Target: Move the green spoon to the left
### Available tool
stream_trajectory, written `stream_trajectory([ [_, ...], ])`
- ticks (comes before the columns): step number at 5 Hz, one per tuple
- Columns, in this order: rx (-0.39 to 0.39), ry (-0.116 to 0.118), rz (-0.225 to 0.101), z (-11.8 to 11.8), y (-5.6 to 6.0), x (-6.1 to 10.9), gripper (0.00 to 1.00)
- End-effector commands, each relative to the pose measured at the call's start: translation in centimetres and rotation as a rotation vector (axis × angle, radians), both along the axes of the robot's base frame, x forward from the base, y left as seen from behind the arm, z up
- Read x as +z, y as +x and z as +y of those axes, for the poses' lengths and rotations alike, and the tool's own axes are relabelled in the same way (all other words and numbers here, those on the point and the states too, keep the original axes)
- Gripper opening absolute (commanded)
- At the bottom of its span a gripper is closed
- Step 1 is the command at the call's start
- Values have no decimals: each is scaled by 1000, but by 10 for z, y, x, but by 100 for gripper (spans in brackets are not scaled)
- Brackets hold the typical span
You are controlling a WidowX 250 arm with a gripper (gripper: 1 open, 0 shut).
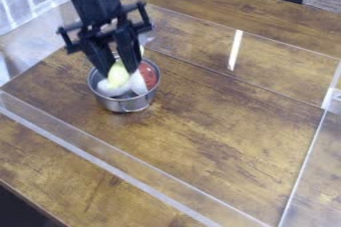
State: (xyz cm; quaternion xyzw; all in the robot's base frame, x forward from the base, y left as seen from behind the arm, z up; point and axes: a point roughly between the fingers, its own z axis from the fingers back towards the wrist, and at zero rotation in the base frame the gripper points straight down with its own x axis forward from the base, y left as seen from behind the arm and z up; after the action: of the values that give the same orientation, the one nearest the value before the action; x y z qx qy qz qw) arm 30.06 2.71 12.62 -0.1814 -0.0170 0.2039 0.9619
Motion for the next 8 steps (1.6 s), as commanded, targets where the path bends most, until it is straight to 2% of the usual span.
stream_trajectory([
  [1,-13,41,-89,16,7,35,0],
  [2,-67,54,-106,26,16,31,0],
  [3,-99,57,-105,32,21,26,0],
  [6,-106,68,-99,9,33,26,0],
  [8,-70,90,-106,34,42,27,0],
])
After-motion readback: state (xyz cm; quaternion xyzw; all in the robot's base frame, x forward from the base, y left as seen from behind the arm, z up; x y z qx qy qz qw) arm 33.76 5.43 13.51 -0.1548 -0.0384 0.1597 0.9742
